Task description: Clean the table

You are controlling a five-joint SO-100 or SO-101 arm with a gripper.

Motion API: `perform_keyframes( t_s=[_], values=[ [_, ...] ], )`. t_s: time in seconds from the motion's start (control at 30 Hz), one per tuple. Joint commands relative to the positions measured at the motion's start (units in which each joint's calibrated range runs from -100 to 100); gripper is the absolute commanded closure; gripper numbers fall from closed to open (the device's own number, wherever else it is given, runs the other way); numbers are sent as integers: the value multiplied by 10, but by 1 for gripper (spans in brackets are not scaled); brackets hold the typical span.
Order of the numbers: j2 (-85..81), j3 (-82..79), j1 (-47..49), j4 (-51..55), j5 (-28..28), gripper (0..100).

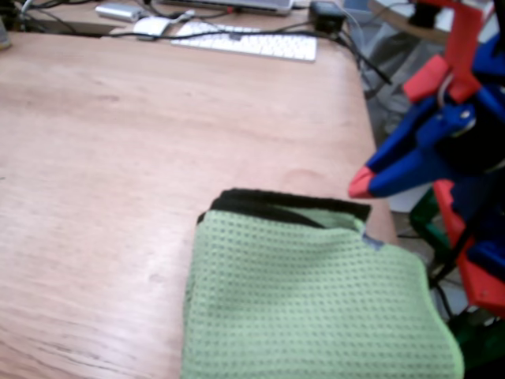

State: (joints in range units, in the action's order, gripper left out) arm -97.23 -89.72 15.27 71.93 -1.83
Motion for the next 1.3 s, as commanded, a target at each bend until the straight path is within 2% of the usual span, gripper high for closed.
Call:
perform_keyframes(
  t_s=[0.0,0.13,0.27,0.63,0.73,1.27],
  values=[
    [-1,1,-2,-9,-3,99],
    [-1,2,-11,-8,-8,99],
    [-1,3,-44,-8,-60,99],
    [-1,4,-31,-9,-59,99],
    [-1,2,-29,-9,-32,99],
    [-1,2,-33,-9,-28,99]
  ],
)
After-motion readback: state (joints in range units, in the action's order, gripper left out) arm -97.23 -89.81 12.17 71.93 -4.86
